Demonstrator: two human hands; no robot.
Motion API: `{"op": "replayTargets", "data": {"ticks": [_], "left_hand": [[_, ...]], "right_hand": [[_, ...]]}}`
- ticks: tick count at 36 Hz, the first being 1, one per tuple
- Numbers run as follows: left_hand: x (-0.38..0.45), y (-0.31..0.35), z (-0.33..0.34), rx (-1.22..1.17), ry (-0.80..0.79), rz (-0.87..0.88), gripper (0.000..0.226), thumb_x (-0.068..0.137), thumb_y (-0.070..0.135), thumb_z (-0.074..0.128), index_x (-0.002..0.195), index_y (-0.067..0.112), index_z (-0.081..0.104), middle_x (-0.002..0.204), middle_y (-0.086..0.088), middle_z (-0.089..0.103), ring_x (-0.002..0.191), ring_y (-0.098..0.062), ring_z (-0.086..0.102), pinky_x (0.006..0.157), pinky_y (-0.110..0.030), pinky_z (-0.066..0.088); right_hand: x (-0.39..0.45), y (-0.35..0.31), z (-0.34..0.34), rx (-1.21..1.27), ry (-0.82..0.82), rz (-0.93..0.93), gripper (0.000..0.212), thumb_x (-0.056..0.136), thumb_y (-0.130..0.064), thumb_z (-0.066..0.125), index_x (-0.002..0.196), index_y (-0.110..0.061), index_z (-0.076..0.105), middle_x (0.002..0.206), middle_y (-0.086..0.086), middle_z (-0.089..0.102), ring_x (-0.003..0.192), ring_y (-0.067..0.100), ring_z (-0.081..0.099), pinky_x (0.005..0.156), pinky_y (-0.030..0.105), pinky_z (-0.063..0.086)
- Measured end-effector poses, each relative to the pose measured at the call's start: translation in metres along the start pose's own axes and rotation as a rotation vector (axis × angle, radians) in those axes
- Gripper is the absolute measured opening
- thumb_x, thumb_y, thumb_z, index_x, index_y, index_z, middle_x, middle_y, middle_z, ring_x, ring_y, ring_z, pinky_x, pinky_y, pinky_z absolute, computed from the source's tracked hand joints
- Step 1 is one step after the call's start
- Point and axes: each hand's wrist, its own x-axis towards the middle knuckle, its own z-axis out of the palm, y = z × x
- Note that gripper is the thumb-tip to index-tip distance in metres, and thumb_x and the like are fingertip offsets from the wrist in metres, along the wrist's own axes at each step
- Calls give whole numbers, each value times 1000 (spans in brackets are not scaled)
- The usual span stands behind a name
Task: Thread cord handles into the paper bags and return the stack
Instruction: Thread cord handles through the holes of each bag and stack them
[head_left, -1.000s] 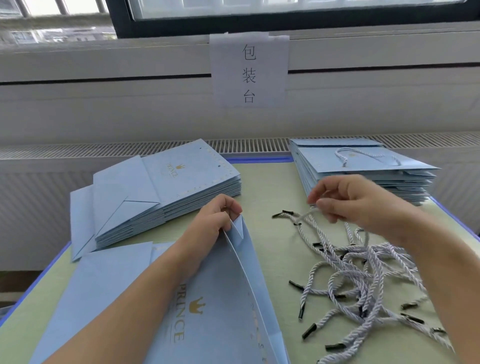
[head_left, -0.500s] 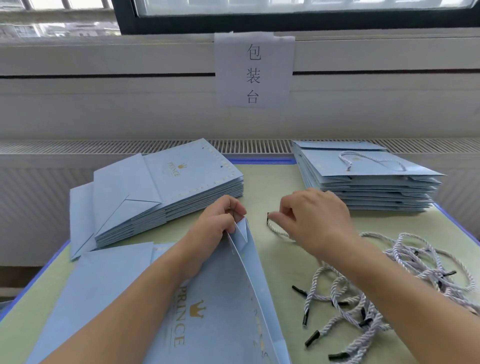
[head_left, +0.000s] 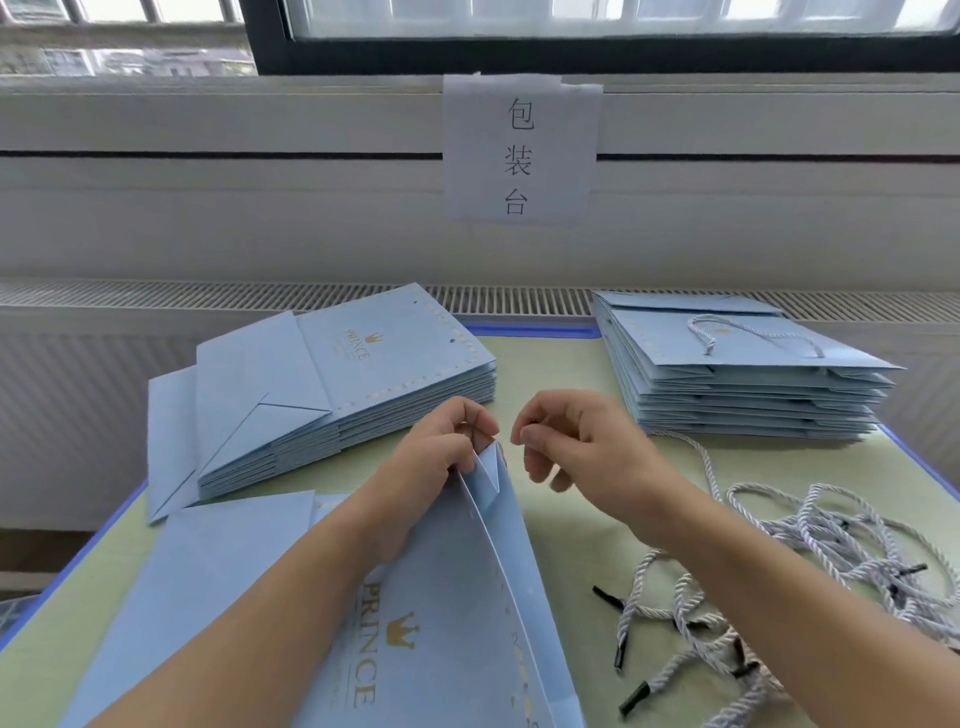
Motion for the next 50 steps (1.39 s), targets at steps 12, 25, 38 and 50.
{"op": "replayTargets", "data": {"ticks": [12,25,38,50], "left_hand": [[-1,0,0,-61,-5,-15,37,50,10,44,83,17,58,92,-14,52,85,-25,44,82,-40,32],[-1,-1,-2,-59,-9,22,31,48,9,43,69,24,61,77,2,56,90,-23,49,84,-40,35],[-3,2,0,-97,22,14,37,49,8,42,82,13,56,84,-7,54,77,-23,47,80,-39,37],[-3,3,0,-115,18,28,38,48,8,42,84,12,55,85,-7,53,69,-14,49,70,-32,38]], "right_hand": [[-15,9,-6,25,-154,180,16,88,5,56,83,-11,55,58,1,61,47,8,52,47,16,41],[-17,11,9,144,-246,217,17,87,9,54,86,-6,63,71,10,65,57,12,58,53,17,45],[-19,10,23,35,-121,152,15,87,-5,62,74,-6,69,69,18,63,63,15,49,62,30,41],[-19,5,14,195,-166,288,17,90,-3,59,74,-8,64,61,-1,55,43,5,43,43,10,34]]}}
